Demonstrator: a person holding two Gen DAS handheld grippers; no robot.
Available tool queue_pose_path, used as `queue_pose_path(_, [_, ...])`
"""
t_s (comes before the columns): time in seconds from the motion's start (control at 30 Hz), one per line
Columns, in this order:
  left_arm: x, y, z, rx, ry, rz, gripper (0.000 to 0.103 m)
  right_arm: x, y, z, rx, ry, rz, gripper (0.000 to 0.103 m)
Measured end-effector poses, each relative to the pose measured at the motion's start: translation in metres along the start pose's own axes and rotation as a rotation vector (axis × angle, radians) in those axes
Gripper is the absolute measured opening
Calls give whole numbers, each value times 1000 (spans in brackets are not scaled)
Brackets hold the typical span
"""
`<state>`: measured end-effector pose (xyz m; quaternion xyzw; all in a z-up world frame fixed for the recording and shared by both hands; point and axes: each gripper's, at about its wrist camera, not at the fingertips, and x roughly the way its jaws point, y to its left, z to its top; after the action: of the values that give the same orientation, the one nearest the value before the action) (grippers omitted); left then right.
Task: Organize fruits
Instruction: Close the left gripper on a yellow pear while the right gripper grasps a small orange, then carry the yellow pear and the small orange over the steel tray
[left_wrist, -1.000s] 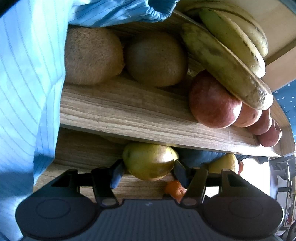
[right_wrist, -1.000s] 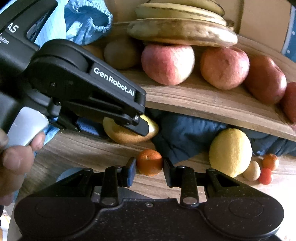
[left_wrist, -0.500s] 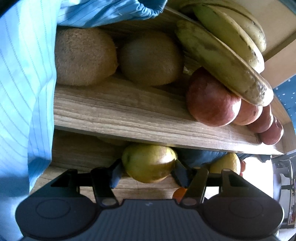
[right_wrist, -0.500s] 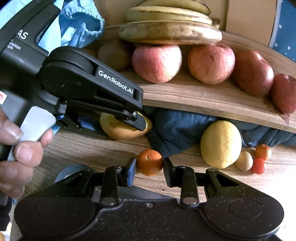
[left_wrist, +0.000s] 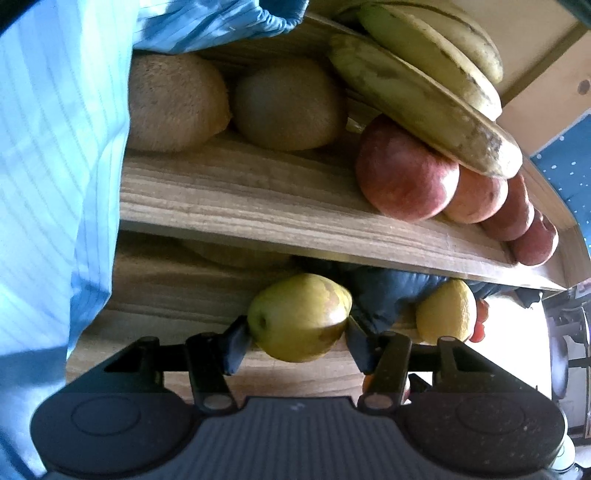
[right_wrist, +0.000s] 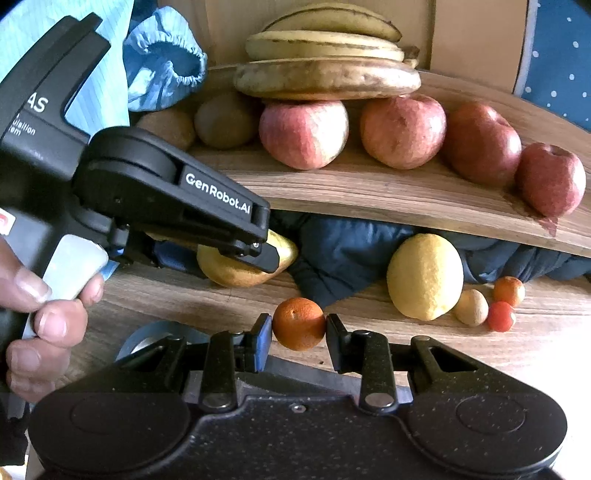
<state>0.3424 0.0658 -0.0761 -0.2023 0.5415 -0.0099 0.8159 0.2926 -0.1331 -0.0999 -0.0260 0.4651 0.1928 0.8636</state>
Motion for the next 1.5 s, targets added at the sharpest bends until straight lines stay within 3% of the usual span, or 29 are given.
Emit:
queue_pose_path(0.53, [-2,-19,-28,15,-10,4,58,-8,-1,-9,20,-35,-13,33])
queue_pose_path(1.07, [-36,-27,-45,38,-59,-16,57,-37,-2,-30,33,-69,-29,34])
queue_pose_path(1.5, [-54,-25,-78,34,-39,-18,55,-60,6,-59,21,-55,-20,34])
